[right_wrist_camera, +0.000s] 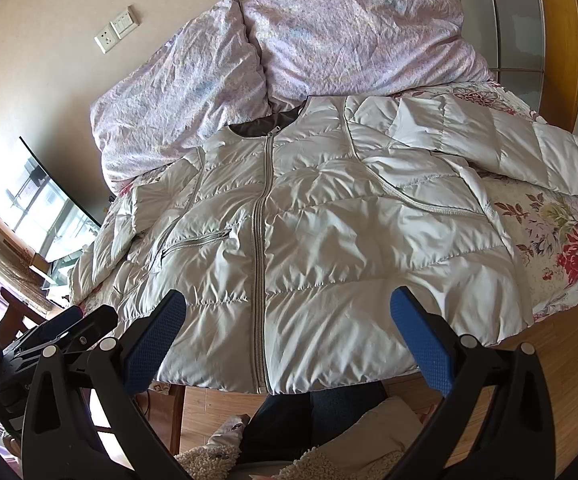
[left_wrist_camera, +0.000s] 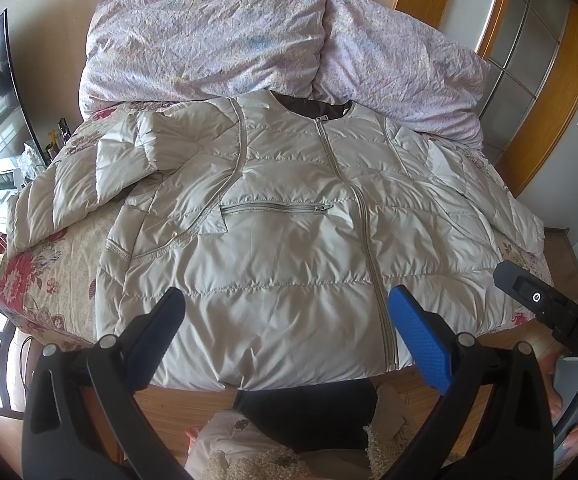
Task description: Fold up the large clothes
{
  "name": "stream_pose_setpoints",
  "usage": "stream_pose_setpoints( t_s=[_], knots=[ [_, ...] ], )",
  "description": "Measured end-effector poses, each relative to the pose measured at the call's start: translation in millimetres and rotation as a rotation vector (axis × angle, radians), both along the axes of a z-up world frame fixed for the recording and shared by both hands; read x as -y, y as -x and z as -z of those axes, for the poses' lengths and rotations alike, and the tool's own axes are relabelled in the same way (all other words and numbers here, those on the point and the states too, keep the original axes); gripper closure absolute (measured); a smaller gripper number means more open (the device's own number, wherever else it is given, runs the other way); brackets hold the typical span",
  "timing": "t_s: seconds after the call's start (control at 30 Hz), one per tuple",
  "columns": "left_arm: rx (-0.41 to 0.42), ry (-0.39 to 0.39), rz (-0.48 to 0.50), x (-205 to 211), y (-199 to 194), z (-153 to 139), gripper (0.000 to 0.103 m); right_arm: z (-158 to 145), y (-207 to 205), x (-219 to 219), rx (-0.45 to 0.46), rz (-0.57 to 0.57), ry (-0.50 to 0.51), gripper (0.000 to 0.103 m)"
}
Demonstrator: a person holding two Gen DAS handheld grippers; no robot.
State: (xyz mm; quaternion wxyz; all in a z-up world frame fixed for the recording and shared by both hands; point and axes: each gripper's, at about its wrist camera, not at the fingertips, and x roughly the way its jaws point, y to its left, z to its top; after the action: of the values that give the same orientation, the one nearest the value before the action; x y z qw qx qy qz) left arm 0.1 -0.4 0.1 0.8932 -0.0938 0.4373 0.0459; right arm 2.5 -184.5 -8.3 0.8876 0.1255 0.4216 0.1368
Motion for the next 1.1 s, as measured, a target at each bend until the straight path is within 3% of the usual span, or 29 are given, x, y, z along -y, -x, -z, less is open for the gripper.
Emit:
stream_pose_setpoints(
  t_s=[1.1],
  knots=[
    [-0.003,0.001,0.001,3.8,-0.6,4.5,0.002,1.0,-1.1,-1.0,-0.001,0.002,-0.003,0.001]
  ],
)
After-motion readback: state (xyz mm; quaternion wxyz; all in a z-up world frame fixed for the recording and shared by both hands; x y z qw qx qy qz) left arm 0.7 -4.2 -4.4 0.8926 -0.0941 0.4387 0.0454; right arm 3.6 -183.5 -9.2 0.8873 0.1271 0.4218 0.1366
